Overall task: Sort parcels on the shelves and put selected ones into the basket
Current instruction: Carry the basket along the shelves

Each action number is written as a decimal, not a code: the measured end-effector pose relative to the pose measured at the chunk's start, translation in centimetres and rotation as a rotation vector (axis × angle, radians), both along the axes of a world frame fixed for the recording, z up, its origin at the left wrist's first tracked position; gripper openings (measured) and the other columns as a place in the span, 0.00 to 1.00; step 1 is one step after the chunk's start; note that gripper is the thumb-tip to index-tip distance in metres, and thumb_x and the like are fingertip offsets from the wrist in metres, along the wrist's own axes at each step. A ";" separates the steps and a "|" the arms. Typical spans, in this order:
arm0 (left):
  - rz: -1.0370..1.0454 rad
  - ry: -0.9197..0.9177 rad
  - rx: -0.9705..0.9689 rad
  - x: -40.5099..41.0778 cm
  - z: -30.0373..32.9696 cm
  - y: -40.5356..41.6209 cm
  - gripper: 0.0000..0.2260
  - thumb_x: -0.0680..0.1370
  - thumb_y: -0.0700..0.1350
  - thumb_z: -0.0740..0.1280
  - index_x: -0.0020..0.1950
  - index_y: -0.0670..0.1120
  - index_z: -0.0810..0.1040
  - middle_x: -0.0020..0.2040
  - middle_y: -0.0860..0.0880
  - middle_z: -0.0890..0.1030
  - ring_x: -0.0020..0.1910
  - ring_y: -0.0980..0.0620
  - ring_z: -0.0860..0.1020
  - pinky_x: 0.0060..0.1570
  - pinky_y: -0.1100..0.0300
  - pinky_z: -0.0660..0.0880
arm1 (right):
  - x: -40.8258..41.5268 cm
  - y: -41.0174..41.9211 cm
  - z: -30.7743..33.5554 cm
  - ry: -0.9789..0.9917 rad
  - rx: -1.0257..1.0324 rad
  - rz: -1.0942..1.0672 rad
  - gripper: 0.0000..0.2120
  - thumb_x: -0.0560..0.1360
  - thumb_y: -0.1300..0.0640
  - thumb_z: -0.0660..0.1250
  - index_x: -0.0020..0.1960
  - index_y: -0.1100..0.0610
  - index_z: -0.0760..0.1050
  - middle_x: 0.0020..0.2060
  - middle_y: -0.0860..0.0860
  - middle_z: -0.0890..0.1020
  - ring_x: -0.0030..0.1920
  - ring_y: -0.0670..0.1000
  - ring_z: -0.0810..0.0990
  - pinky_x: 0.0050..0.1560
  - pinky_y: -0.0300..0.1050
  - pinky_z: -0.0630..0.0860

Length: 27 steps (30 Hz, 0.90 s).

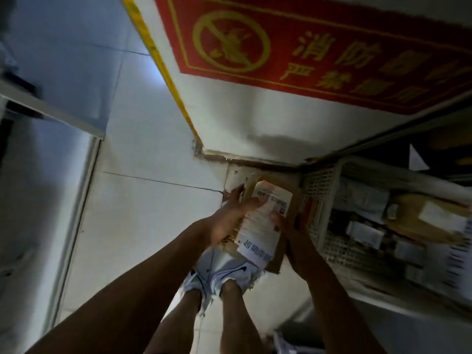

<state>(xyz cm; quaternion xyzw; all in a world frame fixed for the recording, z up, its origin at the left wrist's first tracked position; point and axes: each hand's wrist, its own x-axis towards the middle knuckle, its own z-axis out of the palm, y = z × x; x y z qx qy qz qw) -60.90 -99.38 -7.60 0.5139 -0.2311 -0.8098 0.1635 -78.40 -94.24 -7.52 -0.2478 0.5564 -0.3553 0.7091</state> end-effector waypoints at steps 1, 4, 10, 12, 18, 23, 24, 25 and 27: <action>-0.037 -0.016 0.002 -1.4 -0.2 -0.2 0.16 0.79 0.51 0.68 0.65 0.52 0.69 0.56 0.44 0.82 0.49 0.49 0.84 0.44 0.57 0.82 | -1.2 0.5 -0.1 0.001 0.016 -0.041 0.24 0.63 0.33 0.78 0.57 0.39 0.82 0.57 0.53 0.85 0.61 0.61 0.82 0.57 0.62 0.81; -0.188 -0.040 0.008 -5.4 -0.9 -0.6 0.37 0.73 0.60 0.71 0.76 0.50 0.61 0.62 0.42 0.80 0.54 0.43 0.84 0.48 0.52 0.82 | -4.4 2.2 -0.9 -0.015 0.058 -0.172 0.37 0.61 0.34 0.80 0.66 0.48 0.76 0.59 0.54 0.84 0.61 0.60 0.82 0.54 0.57 0.82; -0.374 -0.096 -0.021 -12.8 -2.1 -0.6 0.39 0.72 0.61 0.72 0.77 0.55 0.57 0.61 0.42 0.81 0.52 0.42 0.85 0.46 0.51 0.83 | -9.7 5.3 -3.0 0.009 0.118 -0.437 0.41 0.55 0.35 0.83 0.61 0.54 0.79 0.56 0.56 0.85 0.58 0.60 0.84 0.50 0.56 0.84; -0.412 -0.104 -0.005 -15.4 -2.3 -0.1 0.36 0.72 0.59 0.70 0.76 0.55 0.59 0.60 0.43 0.82 0.51 0.43 0.85 0.46 0.52 0.83 | -11.6 6.4 -4.0 -0.001 0.141 -0.515 0.45 0.53 0.35 0.84 0.62 0.58 0.77 0.57 0.59 0.84 0.58 0.62 0.83 0.50 0.57 0.84; -0.471 -0.076 0.023 -23.7 -4.5 1.8 0.32 0.73 0.54 0.75 0.73 0.50 0.66 0.62 0.42 0.82 0.56 0.42 0.84 0.51 0.48 0.82 | -17.7 9.9 -5.4 -0.020 0.148 -0.684 0.26 0.58 0.39 0.83 0.51 0.50 0.85 0.50 0.56 0.87 0.51 0.58 0.86 0.47 0.55 0.84; -0.591 -0.089 0.014 -30.8 -7.0 1.9 0.27 0.75 0.47 0.74 0.73 0.48 0.70 0.62 0.42 0.82 0.56 0.42 0.83 0.48 0.52 0.82 | -21.4 11.9 -9.0 -0.057 0.319 -0.977 0.52 0.57 0.42 0.86 0.70 0.65 0.65 0.61 0.65 0.80 0.60 0.66 0.81 0.58 0.70 0.78; -0.661 -0.086 -0.013 -32.2 -7.6 1.3 0.29 0.73 0.49 0.75 0.72 0.49 0.71 0.62 0.43 0.82 0.57 0.43 0.83 0.51 0.52 0.82 | -22.0 12.0 -9.5 -0.069 0.339 -1.017 0.51 0.59 0.43 0.85 0.71 0.64 0.66 0.61 0.65 0.80 0.60 0.66 0.81 0.59 0.72 0.77; -0.740 -0.080 -0.045 -33.4 -8.2 0.7 0.29 0.72 0.50 0.75 0.71 0.49 0.72 0.61 0.45 0.82 0.57 0.43 0.82 0.52 0.52 0.82 | -22.4 12.0 -10.2 -0.084 0.351 -1.048 0.48 0.60 0.44 0.85 0.71 0.62 0.67 0.60 0.64 0.81 0.60 0.65 0.82 0.59 0.72 0.77; -0.885 -0.123 -0.095 -35.2 -10.0 -0.8 0.23 0.75 0.49 0.74 0.68 0.51 0.74 0.61 0.47 0.82 0.58 0.45 0.82 0.55 0.53 0.80 | -22.9 11.7 -11.9 -0.112 0.386 -1.105 0.46 0.59 0.44 0.84 0.70 0.58 0.69 0.58 0.61 0.83 0.59 0.62 0.83 0.61 0.70 0.77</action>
